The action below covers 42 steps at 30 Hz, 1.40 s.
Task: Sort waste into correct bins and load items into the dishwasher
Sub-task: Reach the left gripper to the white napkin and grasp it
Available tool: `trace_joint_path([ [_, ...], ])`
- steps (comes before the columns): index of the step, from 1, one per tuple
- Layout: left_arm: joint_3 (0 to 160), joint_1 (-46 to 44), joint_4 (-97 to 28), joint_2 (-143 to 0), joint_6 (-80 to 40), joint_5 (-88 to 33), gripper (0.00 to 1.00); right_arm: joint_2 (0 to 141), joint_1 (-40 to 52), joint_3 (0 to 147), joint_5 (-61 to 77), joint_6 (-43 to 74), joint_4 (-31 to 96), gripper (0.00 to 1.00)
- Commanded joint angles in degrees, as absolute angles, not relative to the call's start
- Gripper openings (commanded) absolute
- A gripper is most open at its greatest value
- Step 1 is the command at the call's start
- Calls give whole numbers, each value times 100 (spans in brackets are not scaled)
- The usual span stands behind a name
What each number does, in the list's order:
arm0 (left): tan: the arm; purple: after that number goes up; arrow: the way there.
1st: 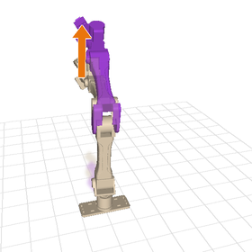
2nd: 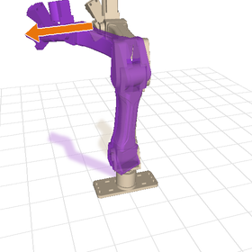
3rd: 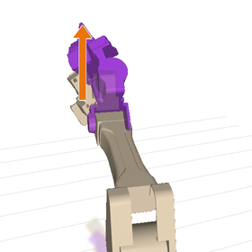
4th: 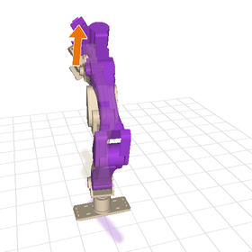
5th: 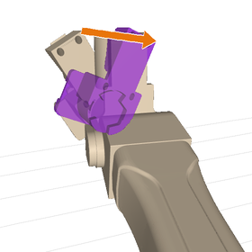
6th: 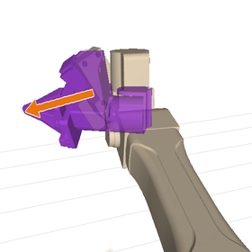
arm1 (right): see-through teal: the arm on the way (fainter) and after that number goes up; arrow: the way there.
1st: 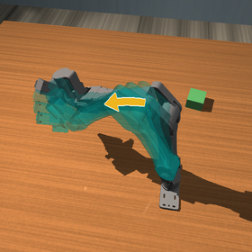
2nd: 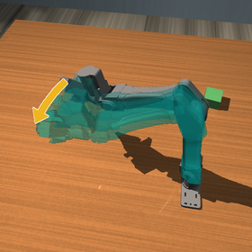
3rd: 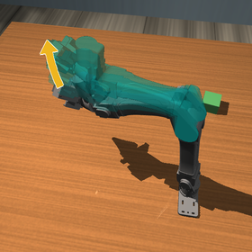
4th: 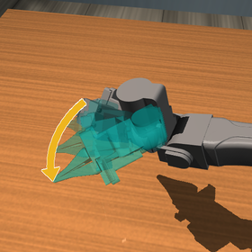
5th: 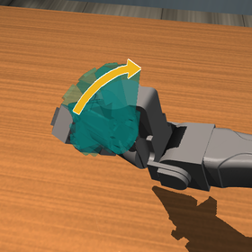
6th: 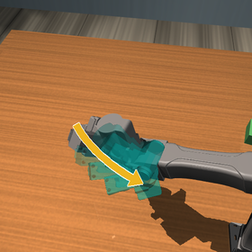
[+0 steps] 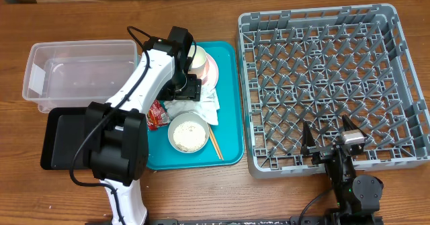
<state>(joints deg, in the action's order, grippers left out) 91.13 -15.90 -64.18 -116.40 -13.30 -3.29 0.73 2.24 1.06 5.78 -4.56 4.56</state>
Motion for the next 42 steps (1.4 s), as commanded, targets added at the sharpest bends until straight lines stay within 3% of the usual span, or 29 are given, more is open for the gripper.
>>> trace_joint_path([
  [1,9153,-1616,-6427,-11688,-1249,-613,79,16,200,45,611,-473,425,100],
  [14,8733,-1616,-6145,-11688,-1356,-604,72,16,200,45,611,-473,425,100],
  [19,8733,-1616,-6121,-11688,-1356,-607,59,16,200,45,611,-473,425,100],
  [42,8733,-1616,-6104,-11688,-1439,-624,58,16,200,45,611,-473,425,100],
])
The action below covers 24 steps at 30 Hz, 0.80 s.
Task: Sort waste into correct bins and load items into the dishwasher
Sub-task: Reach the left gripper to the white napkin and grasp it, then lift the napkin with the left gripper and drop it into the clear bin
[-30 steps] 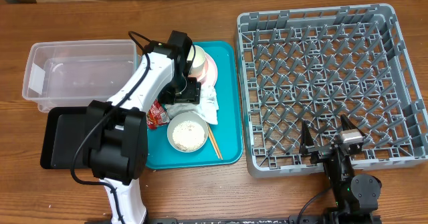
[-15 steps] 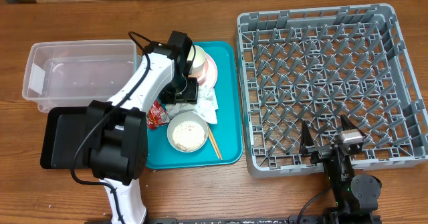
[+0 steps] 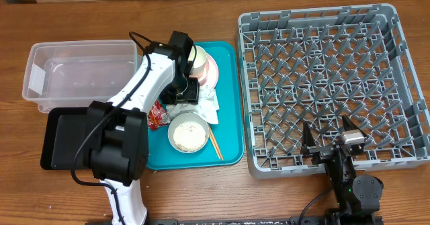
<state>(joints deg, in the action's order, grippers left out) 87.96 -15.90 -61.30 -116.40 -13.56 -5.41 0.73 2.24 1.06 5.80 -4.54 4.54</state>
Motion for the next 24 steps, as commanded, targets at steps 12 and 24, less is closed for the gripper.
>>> trace_joint_path([
  [12,8733,-1616,-6108,-11688,-1435,-624,4,16,200,45,611,-475,425,100],
  [24,9977,-1579,-6934,-11325,-1420,-580,4,16,200,45,611,-473,425,100],
])
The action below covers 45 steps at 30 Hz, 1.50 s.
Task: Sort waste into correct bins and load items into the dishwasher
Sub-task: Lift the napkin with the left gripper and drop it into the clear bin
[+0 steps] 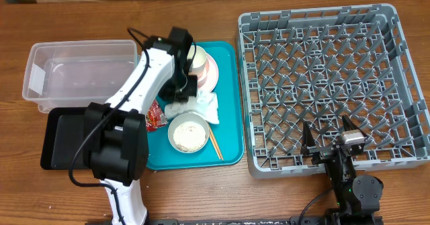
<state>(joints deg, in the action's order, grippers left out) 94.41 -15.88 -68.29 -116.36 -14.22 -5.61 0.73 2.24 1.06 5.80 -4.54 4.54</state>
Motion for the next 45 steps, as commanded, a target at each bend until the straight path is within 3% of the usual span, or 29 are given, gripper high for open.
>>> trace_joint_path([
  [1,10116,-1575,-7013,-11255,-1417,-574,4,16,200,45,611,-473,425,100],
  [14,10877,-1197,-7964,-10584,-1767,1601,4,16,200,45,611,-475,425,100],
  [29,10704,530,-7752,-10573,-2233,1739,4,16,200,45,611,-473,425,100],
  [45,9470,1090,-6160,-10582,-2117,2012,5,16,200,45,611,-473,425,100],
])
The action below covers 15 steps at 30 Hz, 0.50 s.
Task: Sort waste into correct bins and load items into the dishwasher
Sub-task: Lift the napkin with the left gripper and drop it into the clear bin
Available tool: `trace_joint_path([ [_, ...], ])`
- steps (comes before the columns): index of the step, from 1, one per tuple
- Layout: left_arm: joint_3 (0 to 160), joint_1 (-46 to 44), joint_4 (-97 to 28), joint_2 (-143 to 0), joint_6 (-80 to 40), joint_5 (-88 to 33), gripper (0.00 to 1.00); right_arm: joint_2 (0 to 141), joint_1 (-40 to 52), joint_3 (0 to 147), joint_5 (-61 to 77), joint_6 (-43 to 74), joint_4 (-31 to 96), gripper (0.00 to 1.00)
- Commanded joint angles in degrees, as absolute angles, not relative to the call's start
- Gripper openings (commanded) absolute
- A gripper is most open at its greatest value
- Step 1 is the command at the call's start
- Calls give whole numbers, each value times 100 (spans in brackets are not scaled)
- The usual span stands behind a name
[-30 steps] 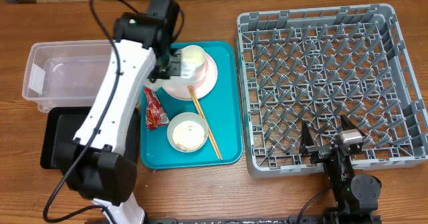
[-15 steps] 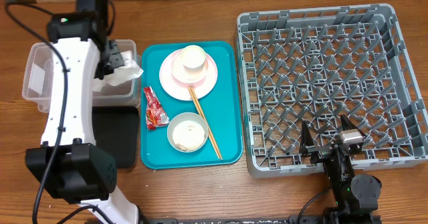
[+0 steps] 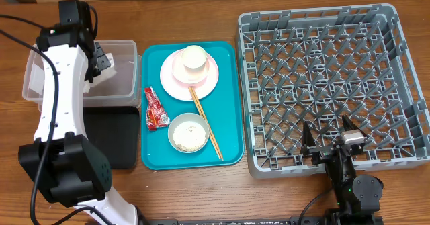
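Observation:
My left gripper (image 3: 102,58) hangs over the clear plastic bin (image 3: 124,84) at the far left, shut on a crumpled white napkin (image 3: 109,65). On the teal tray (image 3: 228,104) sit a pink plate (image 3: 176,84) with a cream cup (image 3: 193,57), a red wrapper (image 3: 156,109), a white bowl (image 3: 188,132) and a pair of chopsticks (image 3: 205,124). The grey dish rack (image 3: 322,84) fills the right side. My right gripper (image 3: 328,142) rests open at the rack's near edge, holding nothing.
A black bin (image 3: 117,138) lies in front of the clear bin, partly under my left arm (image 3: 60,111). The rack's compartments hold nothing. Bare wood runs along the table's front edge.
My left gripper was down on the white napkin beside the plate on the tray. Now it is over the clear bin with the napkin, and the chopsticks under it show. The right arm is unchanged.
At all three earlier moments my left gripper stayed low over the crumpled napkin between plate and bowl, shifting slightly, the napkin bunching under it. Now the napkin is off the tray and held over the clear bin. My right gripper has stayed open by the rack.

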<state>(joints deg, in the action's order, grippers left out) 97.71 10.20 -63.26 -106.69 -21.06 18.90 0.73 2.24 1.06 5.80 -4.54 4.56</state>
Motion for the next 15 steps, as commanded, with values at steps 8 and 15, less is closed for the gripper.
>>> trace_joint_path([
  [8,8757,1223,-5231,-10608,-2012,2008,11,16,200,45,611,-473,425,100],
  [15,8761,1236,-5111,-10608,-2010,1966,84,16,200,45,611,-473,423,100],
])
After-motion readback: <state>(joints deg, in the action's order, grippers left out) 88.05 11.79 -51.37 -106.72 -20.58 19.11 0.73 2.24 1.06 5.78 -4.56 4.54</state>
